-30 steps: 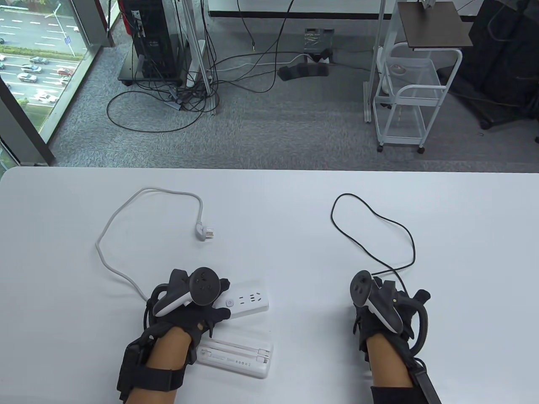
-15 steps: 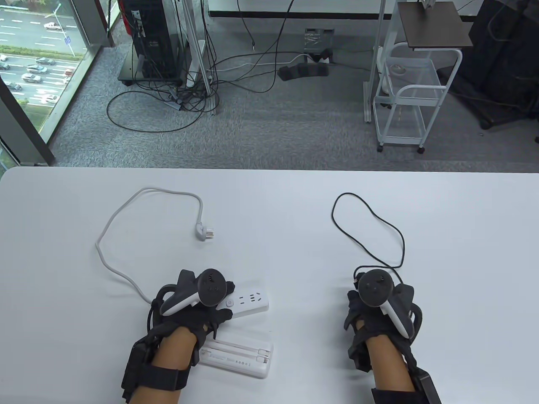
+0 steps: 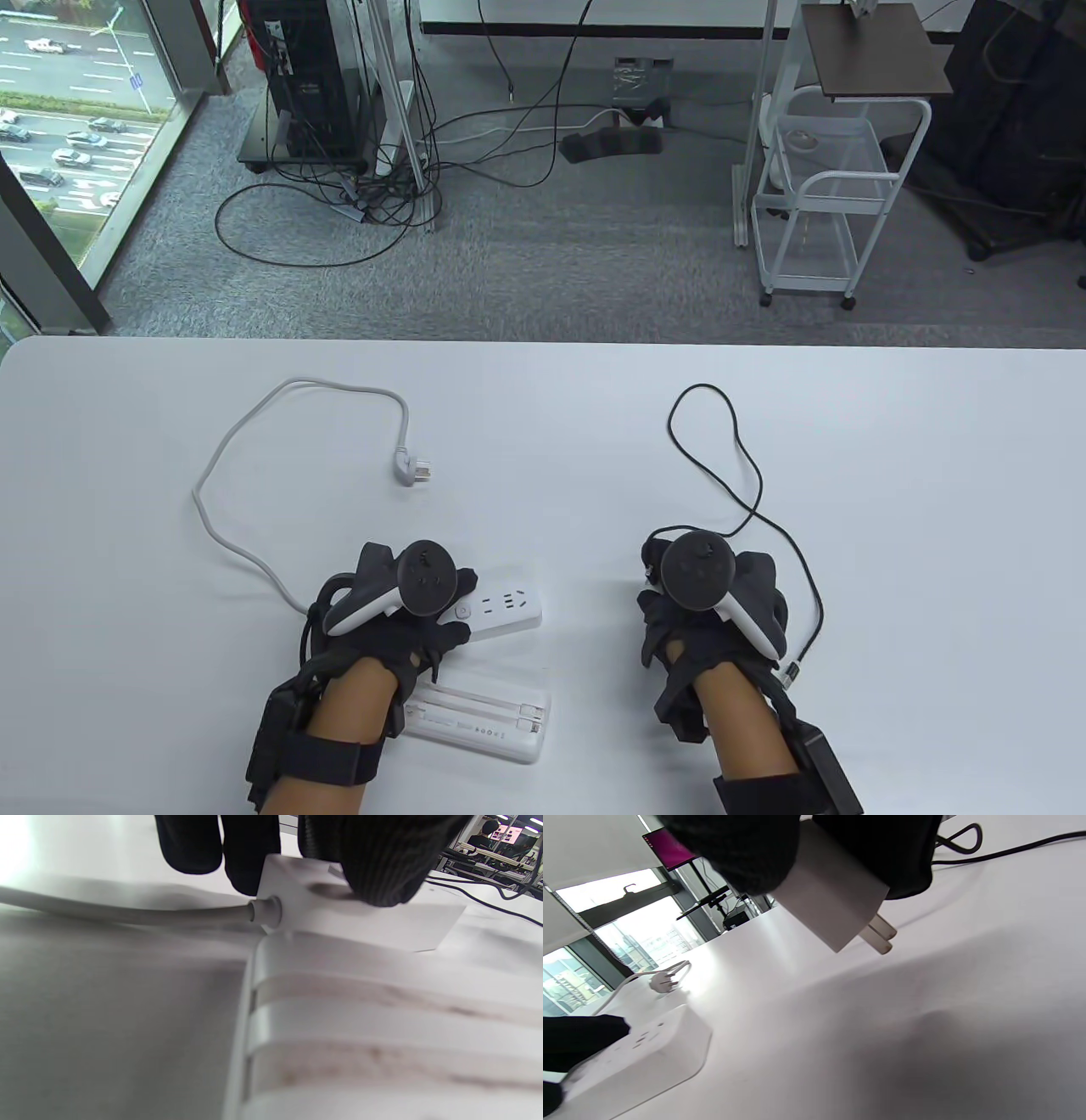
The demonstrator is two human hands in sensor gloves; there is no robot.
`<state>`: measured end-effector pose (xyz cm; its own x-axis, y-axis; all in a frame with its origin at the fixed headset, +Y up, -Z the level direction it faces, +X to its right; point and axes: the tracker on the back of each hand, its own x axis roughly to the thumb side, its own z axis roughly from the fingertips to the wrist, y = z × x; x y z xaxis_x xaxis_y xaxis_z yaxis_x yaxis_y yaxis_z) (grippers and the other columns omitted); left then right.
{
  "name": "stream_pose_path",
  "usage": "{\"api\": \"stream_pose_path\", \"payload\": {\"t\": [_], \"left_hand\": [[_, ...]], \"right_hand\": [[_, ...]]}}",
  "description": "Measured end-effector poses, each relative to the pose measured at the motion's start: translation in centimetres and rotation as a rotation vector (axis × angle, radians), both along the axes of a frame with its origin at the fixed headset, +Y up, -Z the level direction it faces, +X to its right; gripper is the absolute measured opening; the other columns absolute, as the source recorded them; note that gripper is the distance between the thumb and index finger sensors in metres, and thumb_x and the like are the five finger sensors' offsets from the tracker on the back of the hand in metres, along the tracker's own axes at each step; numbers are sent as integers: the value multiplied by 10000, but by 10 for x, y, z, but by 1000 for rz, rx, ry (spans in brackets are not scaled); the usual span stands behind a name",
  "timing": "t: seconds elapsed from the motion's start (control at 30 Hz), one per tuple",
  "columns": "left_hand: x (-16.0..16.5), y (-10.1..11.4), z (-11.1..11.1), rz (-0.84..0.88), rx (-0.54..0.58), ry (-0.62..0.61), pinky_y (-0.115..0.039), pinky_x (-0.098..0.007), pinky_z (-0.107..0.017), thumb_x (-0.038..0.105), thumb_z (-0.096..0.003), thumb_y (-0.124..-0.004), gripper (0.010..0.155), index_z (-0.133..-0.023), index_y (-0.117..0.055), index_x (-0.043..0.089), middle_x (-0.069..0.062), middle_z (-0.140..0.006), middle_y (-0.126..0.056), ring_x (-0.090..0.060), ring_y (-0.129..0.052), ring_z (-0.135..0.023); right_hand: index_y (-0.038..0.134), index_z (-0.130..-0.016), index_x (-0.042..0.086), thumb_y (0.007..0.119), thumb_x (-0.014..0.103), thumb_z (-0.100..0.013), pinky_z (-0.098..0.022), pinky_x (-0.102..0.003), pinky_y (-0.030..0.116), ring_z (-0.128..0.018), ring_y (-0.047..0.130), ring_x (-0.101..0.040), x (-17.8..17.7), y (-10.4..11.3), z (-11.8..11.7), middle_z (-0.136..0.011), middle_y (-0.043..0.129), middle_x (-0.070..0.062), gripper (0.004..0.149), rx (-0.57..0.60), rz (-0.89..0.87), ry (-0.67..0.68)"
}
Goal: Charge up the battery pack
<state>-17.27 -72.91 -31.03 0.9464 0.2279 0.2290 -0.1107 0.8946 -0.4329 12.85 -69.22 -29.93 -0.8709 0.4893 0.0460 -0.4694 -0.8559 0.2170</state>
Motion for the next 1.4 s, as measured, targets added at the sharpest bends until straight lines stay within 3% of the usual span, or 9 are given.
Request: {"api": "stream_pose_path", "payload": {"t": [0.1,0.3,0.6,0.87,1.4], "left_hand": [[0,0,0,5,-6,3,-480,-699,-703,533,-466,-810,730,-1126,-554,358,-107,-1092,-720,-430,-695,-1003],[-1,-1,0,17,-23,10,-476,-701,-702,528,-470,-804,730,-1129,-545,352,-114,-1098,-707,-437,-689,-1002],[-1,-1,0,22,-35,19,-460,-708,-701,527,-474,-800,729,-1132,-539,350,-120,-1101,-700,-443,-677,-1005],[-2,-2,-1,32,-45,25,-456,-710,-701,531,-476,-796,730,-1133,-538,350,-123,-1102,-699,-446,-674,-1006],[-3,-2,-2,37,-47,25,-450,-714,-699,532,-476,-793,733,-1136,-534,345,-125,-1103,-698,-447,-671,-1007]], "right_hand": [[525,-971,208,799,224,-428,-670,-735,446,-851,803,-526,-13,3,-5,-1011,625,-206,608,-30,-94,59],[508,-973,198,785,206,-418,-688,-672,500,-864,812,-510,-40,2,-11,-1015,619,-197,620,-32,-105,140],[524,-976,274,766,190,-410,-690,-662,510,-864,827,-498,-71,-6,-15,-1021,631,-182,622,-6,-179,198],[520,-965,250,764,170,-406,-697,-641,467,-890,820,-479,-93,-11,-18,-1032,623,-158,615,19,-246,275],[565,-945,262,799,175,-397,-694,-640,465,-889,846,-457,-111,-16,-23,-1030,661,-125,603,29,-195,334]]}}
